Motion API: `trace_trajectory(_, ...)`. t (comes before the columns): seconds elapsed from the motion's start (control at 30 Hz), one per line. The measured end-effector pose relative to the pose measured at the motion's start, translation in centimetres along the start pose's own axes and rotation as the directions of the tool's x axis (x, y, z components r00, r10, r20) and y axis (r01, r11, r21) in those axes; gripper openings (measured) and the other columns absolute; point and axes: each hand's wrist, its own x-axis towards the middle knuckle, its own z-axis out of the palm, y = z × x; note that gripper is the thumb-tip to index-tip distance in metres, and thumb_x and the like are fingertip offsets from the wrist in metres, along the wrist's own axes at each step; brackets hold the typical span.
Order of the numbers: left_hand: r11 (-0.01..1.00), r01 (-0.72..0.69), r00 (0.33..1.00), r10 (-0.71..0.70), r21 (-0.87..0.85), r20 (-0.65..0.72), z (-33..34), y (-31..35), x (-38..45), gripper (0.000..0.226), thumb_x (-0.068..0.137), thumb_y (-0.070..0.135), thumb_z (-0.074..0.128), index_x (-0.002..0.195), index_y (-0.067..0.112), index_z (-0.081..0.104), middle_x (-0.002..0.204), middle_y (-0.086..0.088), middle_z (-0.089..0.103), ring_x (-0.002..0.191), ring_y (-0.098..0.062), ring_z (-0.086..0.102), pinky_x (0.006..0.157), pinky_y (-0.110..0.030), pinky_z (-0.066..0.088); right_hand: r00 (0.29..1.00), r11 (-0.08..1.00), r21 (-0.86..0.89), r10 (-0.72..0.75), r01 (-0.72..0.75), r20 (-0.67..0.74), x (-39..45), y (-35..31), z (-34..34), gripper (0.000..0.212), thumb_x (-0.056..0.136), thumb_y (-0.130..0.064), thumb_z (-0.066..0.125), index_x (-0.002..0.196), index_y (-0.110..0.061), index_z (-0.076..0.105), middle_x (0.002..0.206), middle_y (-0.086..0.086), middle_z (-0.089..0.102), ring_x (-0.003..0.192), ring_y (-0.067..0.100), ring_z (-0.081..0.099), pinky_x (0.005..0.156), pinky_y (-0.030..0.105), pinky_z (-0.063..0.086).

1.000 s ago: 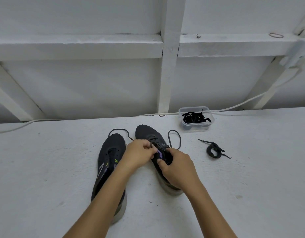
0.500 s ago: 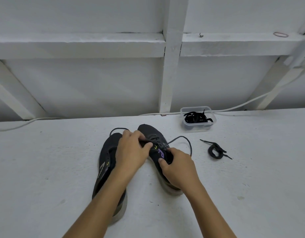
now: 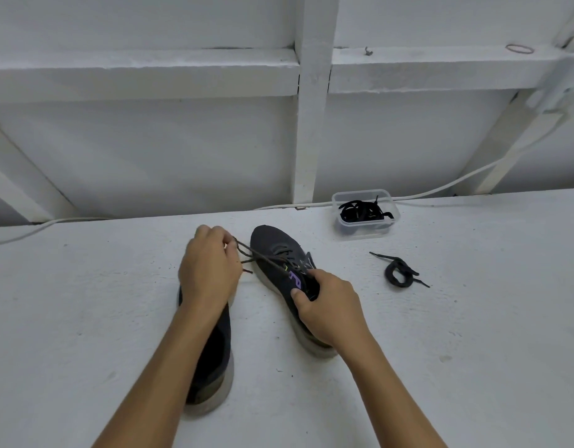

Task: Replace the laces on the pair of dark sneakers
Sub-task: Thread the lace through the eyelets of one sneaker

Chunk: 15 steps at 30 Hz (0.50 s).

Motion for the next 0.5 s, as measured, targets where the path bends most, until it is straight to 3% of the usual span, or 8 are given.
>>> trace_trajectory(0.07,0.978,-0.198,0.979,0.201,-0.058,0.036,0.0,0.1,-0.6,0.017,0.093,0.016,0.065,0.110,0.016,0.064,0.115,0.002,0.056,0.094,-0.017,0.056,0.072,-0.030,0.041,1.000,1.000,0.000,-0.006,0.006,-0.010,0.0,-0.1,0.0,0.031,0.094,-0.043,0.062,0.121,-0.028,0.065,0.103,-0.007,0.070,0.090,0.015,0.061,0.069,0.025,0.043)
trace_trajectory(0.13,0.899,-0.408,0.900,0.425,-0.159,0.098,0.3,0.7,-1.4,0.027,0.089,0.017,0.071,0.115,0.020,0.066,0.117,0.009,0.058,0.085,-0.005,0.050,0.074,-0.025,0.043,1.000,1.000,0.001,-0.009,0.009,-0.025,0.1,-0.2,0.0,0.028,0.093,-0.042,0.063,0.117,-0.028,0.067,0.098,-0.008,0.071,0.085,0.014,0.058,0.066,0.025,0.041)
trace_trajectory(0.2,0.843,-0.499,0.827,0.532,-0.200,0.182,1.0,1.1,-1.6,0.028,0.089,0.018,0.072,0.117,0.023,0.069,0.117,0.013,0.061,0.078,0.001,0.047,0.073,-0.024,0.048,0.999,1.000,0.007,-0.015,0.015,-0.033,0.1,-0.2,0.0,0.027,0.092,-0.041,0.064,0.115,-0.028,0.068,0.097,-0.008,0.071,0.082,0.013,0.058,0.063,0.023,0.040)
trace_trajectory(0.4,0.898,-0.439,0.800,0.405,-0.028,0.443,2.6,1.5,-0.9,0.014,0.096,0.029,0.064,0.105,0.025,0.073,0.102,0.010,0.064,0.095,-0.016,0.060,0.080,-0.032,0.047,0.999,0.999,0.045,-0.023,0.025,-0.049,-0.2,0.0,-0.2,0.024,0.092,-0.038,0.066,0.113,-0.027,0.069,0.085,-0.015,0.063,0.079,0.009,0.057,0.060,0.009,0.035)
trace_trajectory(0.43,0.910,-0.409,0.813,0.399,-0.071,0.425,2.4,1.4,-0.8,0.011,0.095,0.028,0.064,0.100,0.025,0.073,0.096,0.010,0.065,0.091,-0.014,0.061,0.078,-0.032,0.047,0.999,0.999,0.045,-0.020,0.022,-0.049,-0.2,0.0,-0.2,0.025,0.092,-0.039,0.066,0.114,-0.027,0.069,0.085,-0.014,0.063,0.080,0.010,0.058,0.060,0.011,0.037)
trace_trajectory(0.5,0.947,-0.249,0.914,0.299,-0.202,0.273,1.2,0.6,-0.2,0.007,0.092,0.023,0.067,0.088,0.025,0.072,0.085,0.013,0.067,0.080,-0.009,0.061,0.075,-0.030,0.048,0.999,0.999,0.037,-0.013,0.015,-0.043,-0.2,-0.1,-0.2,0.029,0.092,-0.040,0.065,0.117,-0.026,0.069,0.093,-0.009,0.069,0.086,0.013,0.061,0.066,0.020,0.043)
